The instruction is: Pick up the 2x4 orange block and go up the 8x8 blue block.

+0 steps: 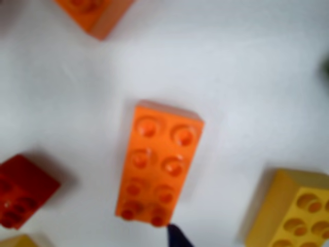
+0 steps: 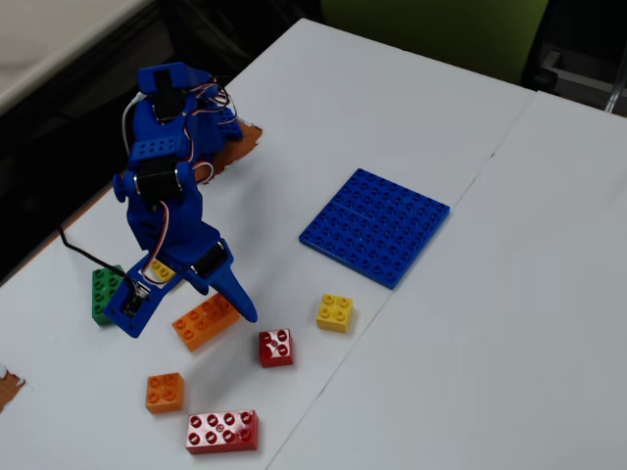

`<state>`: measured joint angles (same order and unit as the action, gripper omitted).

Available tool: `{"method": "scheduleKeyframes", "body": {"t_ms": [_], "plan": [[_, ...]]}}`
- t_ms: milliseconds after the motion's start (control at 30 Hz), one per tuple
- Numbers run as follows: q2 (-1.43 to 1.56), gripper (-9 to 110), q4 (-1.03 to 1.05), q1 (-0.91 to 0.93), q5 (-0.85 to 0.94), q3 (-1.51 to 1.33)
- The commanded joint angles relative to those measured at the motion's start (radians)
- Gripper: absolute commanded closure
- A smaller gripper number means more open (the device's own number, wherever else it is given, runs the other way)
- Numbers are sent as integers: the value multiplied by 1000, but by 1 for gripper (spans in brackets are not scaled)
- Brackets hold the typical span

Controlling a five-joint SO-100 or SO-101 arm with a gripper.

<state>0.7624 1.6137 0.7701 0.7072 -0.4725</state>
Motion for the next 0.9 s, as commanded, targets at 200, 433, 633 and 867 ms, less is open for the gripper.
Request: {"method": "scheduleKeyframes", "body": {"t_ms": [200,433,633,867], "plan": [[-15,51,63,21,5,48],[-43,49,129,43,43,48],[-80,53,109,67,110,80],[-132,58,8,71,115,107]]}}
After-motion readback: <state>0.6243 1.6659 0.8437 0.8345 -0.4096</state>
